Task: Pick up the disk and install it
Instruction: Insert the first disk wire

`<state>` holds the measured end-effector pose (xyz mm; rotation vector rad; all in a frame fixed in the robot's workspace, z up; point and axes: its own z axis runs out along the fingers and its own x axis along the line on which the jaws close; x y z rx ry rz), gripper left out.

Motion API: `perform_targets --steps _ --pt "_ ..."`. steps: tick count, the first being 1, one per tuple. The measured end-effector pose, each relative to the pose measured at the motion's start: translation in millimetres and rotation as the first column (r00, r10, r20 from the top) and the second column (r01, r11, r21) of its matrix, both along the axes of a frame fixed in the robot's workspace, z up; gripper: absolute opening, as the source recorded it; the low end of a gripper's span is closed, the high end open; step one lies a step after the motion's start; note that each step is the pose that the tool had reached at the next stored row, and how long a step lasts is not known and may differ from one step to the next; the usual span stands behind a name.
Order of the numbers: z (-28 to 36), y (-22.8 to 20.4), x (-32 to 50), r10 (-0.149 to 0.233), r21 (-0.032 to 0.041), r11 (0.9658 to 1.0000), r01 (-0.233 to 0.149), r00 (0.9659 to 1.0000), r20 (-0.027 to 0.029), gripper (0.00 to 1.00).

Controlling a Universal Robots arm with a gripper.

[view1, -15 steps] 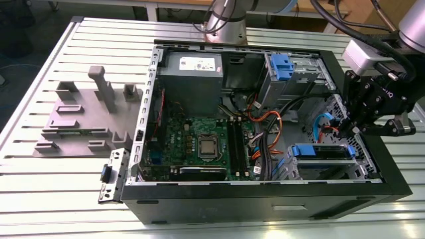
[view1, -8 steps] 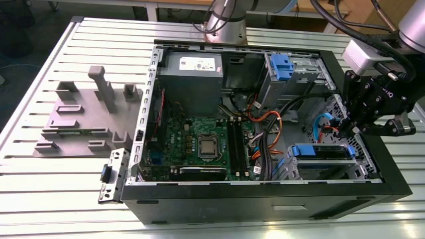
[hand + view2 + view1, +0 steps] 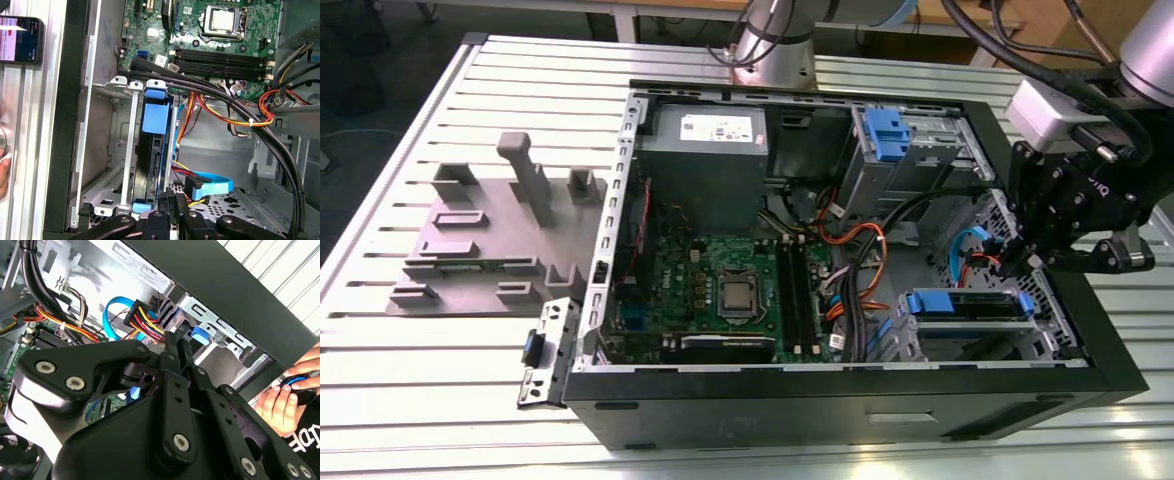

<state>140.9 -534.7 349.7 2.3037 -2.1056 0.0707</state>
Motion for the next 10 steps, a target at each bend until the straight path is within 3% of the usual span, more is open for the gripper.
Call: perform_targets --steps 3,5,8,10 --pt "-0.1 -0.6 -2.7 0.001 0.0000 1.0000 -0.001 0.9998 0.0221 0.17" --pt "-0.2 -1.4 -4.6 0.001 0.0021 1.0000 -0.001 0.9994 0.0334 0.17" --pt "-0.9 -3.5 -6.5 0.001 0.0224 0.9997 -0.002 0.9992 0.0407 0.17" --pt "-1.2 -6.1 -7.6 0.000 0.0309 0.9995 -0.002 0.9991 0.0428 0.17"
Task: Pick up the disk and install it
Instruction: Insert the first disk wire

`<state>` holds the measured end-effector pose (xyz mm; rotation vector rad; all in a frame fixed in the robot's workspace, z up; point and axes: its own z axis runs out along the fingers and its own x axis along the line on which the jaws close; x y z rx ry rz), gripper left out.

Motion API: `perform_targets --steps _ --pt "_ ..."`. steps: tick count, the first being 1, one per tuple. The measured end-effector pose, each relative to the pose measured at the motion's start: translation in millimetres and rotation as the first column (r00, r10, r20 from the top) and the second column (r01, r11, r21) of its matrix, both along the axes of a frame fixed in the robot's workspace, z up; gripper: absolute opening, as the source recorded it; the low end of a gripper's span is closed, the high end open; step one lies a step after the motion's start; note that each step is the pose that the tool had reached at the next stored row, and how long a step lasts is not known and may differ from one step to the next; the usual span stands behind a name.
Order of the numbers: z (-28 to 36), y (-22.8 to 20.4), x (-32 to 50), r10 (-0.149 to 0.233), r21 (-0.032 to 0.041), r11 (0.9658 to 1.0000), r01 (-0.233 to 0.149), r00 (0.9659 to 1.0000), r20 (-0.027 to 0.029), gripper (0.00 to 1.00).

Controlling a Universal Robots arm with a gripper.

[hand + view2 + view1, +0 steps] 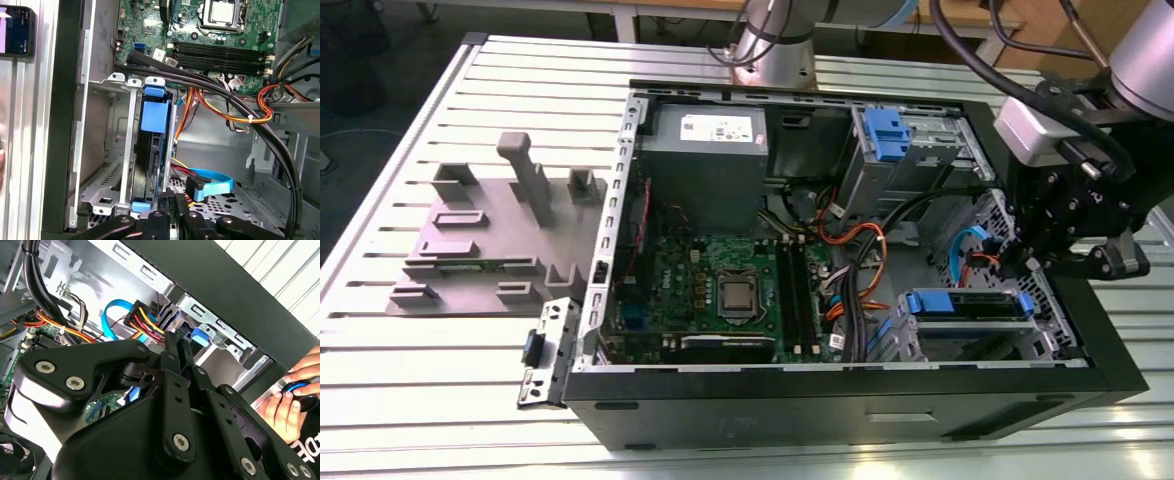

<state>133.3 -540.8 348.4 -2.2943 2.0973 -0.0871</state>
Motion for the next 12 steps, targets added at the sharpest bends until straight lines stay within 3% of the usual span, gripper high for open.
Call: perform_targets --steps 4,12 --pt "-0.9 -4.3 -3.6 0.000 0.0081 1.0000 -0.001 1.0000 0.0067 0.17" --pt "-1.4 -5.0 -7.9 0.001 0.0085 1.0000 -0.001 0.9998 0.0185 0.17"
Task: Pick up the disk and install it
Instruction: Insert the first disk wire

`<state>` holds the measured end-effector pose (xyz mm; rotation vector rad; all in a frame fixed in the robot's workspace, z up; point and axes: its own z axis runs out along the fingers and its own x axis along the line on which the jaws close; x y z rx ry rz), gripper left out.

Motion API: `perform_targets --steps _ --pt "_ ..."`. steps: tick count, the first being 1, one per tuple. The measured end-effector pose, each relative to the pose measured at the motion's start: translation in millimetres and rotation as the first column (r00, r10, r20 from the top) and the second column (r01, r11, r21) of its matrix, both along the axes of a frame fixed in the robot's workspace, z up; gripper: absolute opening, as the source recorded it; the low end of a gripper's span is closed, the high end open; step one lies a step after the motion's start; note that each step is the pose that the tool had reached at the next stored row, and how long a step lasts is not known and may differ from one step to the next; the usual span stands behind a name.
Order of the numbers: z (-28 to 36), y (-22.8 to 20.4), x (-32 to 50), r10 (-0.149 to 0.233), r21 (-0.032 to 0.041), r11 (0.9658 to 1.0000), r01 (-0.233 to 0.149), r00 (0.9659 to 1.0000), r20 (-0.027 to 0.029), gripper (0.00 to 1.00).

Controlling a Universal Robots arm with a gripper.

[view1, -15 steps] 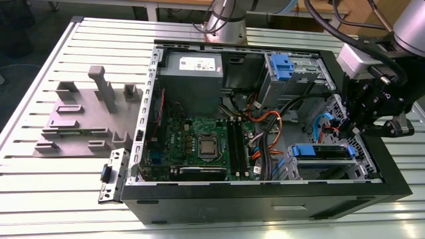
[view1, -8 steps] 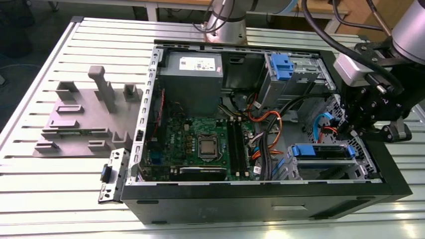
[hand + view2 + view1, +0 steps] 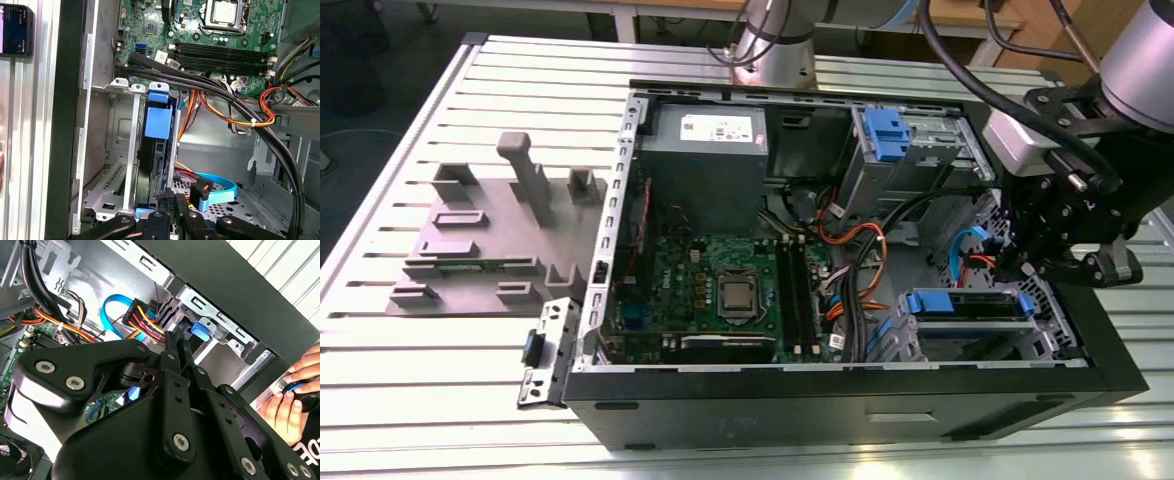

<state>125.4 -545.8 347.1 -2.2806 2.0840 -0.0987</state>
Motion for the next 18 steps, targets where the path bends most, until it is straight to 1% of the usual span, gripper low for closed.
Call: perform_targets --steps 11,13,15,18 --pt "0.0 0.0 -0.2 0.000 -0.0001 1.0000 0.000 1.0000 0.0001 0.17" --pt "-0.6 -0.9 -0.4 0.000 -0.0001 1.0000 0.000 1.0000 0.0003 0.17" --pt "-1.5 -1.5 -1.4 -0.002 0.0002 1.0000 0.002 1.0000 0.0017 0.17" --pt "-2.7 -1.6 -2.9 -0.015 -0.0001 0.9999 0.015 0.9999 0.0046 0.17"
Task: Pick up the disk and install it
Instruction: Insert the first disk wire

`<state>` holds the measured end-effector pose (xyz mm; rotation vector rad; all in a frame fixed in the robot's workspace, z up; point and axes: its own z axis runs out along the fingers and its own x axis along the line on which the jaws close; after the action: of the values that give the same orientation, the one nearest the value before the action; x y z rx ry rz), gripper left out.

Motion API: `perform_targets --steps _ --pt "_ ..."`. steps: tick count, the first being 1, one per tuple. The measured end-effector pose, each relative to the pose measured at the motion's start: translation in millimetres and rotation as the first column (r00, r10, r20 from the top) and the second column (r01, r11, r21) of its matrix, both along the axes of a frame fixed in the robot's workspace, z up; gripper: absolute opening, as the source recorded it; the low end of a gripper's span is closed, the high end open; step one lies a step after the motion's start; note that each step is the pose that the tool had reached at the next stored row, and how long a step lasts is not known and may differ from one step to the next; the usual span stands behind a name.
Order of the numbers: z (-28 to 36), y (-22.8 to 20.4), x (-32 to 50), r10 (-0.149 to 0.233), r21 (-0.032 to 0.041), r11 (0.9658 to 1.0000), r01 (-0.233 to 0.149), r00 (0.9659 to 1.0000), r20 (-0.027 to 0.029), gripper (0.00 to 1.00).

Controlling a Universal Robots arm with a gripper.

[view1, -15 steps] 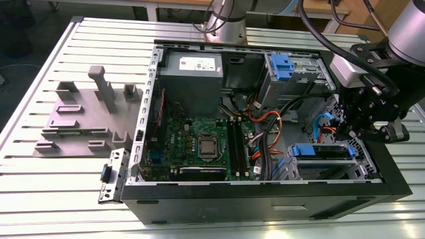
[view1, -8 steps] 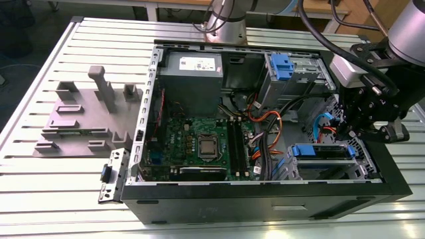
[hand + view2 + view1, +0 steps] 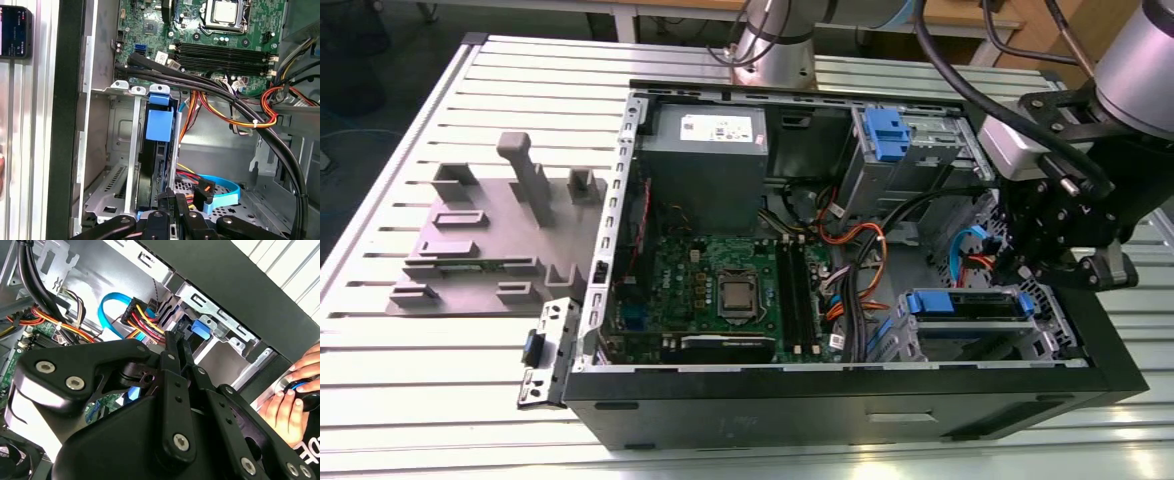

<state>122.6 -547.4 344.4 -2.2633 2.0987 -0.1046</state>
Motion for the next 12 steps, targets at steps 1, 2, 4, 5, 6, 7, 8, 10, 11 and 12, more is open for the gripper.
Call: perform_targets --steps 1,2,4,5,6,7,8,10,11,12 --pt "-0.4 0.0 -0.2 -0.005 -0.0001 1.0000 0.005 1.0000 0.0007 0.17" --pt "-0.8 0.0 -0.4 -0.011 0.0000 0.9999 0.011 0.9999 0.0014 0.17" --pt "-1.7 -0.1 -0.5 -0.024 0.0002 0.9997 0.024 0.9997 0.0027 0.17" --pt "-1.9 -0.5 -0.7 -0.026 0.0001 0.9997 0.026 0.9997 0.0038 0.17" --pt "-2.1 -1.1 -1.0 -0.027 0.0002 0.9996 0.027 0.9996 0.0051 0.17" --pt "-2.3 -1.9 -1.4 -0.027 0.0002 0.9996 0.027 0.9996 0.0072 0.17" --pt "-2.7 -3.0 -1.7 -0.027 0.0003 0.9996 0.027 0.9996 0.0094 0.17" --pt "-3.3 -4.5 -2.5 -0.027 0.0005 0.9996 0.027 0.9995 0.0141 0.17" --pt "-3.6 -4.7 -3.6 -0.027 0.0007 0.9996 0.027 0.9995 0.0177 0.17" --pt "-4.0 -4.8 -5.0 -0.027 0.0007 0.9996 0.027 0.9994 0.0218 0.17"
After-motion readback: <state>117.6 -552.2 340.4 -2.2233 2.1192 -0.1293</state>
